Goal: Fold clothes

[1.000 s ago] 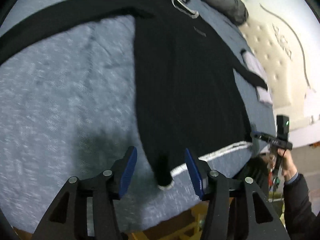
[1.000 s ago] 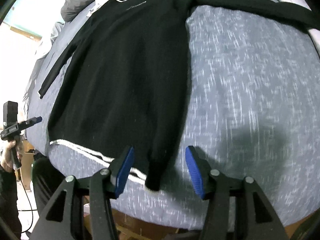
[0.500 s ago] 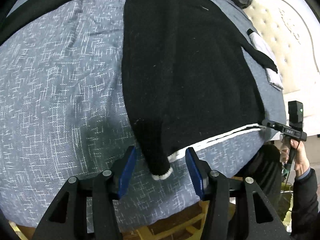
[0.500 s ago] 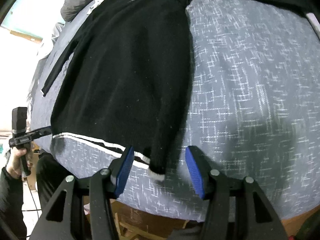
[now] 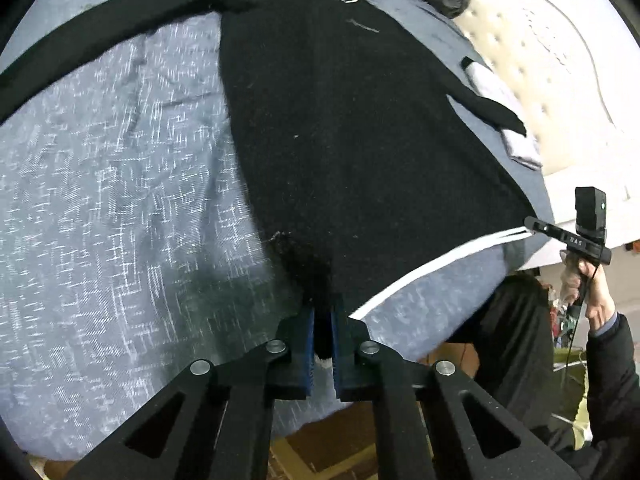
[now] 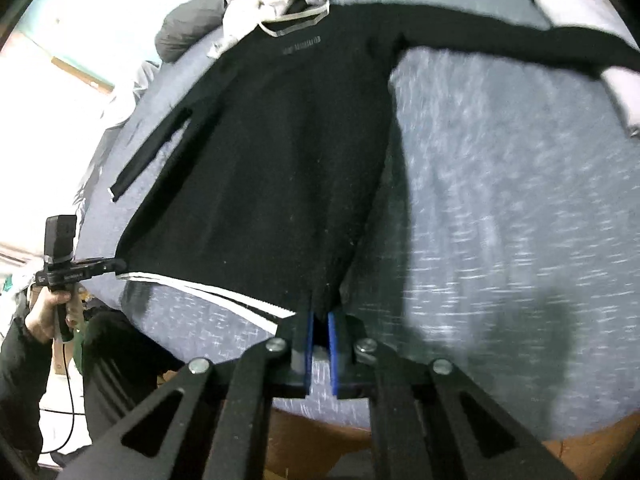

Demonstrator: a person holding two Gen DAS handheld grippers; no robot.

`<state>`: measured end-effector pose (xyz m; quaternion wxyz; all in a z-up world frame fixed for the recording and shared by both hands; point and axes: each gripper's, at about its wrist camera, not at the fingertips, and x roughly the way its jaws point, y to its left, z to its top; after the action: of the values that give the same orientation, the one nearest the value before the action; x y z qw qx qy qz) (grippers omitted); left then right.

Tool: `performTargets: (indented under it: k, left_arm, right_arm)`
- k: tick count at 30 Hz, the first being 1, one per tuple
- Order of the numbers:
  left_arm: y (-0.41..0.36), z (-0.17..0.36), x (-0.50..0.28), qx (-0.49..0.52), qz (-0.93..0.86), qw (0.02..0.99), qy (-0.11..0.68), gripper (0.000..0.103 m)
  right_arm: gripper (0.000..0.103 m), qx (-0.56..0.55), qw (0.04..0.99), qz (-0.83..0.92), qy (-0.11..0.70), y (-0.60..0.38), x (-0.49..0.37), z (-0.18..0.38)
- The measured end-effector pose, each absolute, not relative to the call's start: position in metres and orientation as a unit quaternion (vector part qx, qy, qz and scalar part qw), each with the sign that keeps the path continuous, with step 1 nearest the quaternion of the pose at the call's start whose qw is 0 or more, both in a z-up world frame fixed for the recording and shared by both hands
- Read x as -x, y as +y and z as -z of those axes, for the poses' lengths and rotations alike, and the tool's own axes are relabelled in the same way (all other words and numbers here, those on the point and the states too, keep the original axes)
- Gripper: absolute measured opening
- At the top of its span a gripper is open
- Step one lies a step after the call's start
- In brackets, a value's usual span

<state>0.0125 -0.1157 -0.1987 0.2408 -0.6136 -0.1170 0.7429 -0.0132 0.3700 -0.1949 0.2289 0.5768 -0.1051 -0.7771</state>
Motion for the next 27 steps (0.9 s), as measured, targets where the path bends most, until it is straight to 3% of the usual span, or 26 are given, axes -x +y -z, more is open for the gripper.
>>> performTargets:
  k: [12,27]
  left_arm:
    - [-0.106,0.233,-0.024,0.654,-0.716,0.233,-0.077,0.007]
    - [-0.093,0.247,-0.028,0.664,-0.710,0.226,-0.072,0.007]
  right_arm:
    - [0.005,-0.612,0.202,0.763,-0.046,0.375,-0.017,0.229]
    - [0.005,-0.628,0.196,0.752,-0.045,0.371,-0.017,0.243]
